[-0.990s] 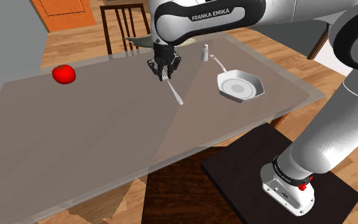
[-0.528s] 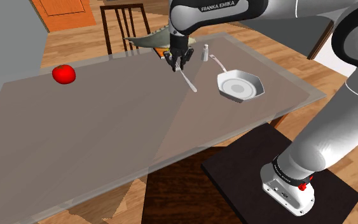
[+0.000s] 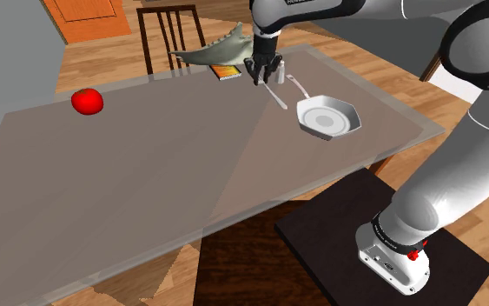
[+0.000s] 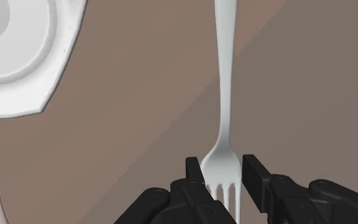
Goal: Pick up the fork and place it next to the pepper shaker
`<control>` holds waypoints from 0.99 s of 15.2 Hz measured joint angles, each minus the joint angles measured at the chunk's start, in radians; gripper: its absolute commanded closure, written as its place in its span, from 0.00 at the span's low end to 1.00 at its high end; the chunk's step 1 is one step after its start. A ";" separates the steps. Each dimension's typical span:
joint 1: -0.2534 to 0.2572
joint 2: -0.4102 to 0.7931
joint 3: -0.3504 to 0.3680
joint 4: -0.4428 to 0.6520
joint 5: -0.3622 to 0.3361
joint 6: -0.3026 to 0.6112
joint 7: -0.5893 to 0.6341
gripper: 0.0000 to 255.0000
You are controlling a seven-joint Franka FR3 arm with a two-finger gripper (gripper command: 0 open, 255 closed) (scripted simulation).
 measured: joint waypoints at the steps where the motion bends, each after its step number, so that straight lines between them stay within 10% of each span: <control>1: -0.014 0.011 -0.011 0.016 0.000 -0.005 -0.026 1.00; 15: -0.171 0.236 -0.122 0.330 0.002 -0.096 -0.302 1.00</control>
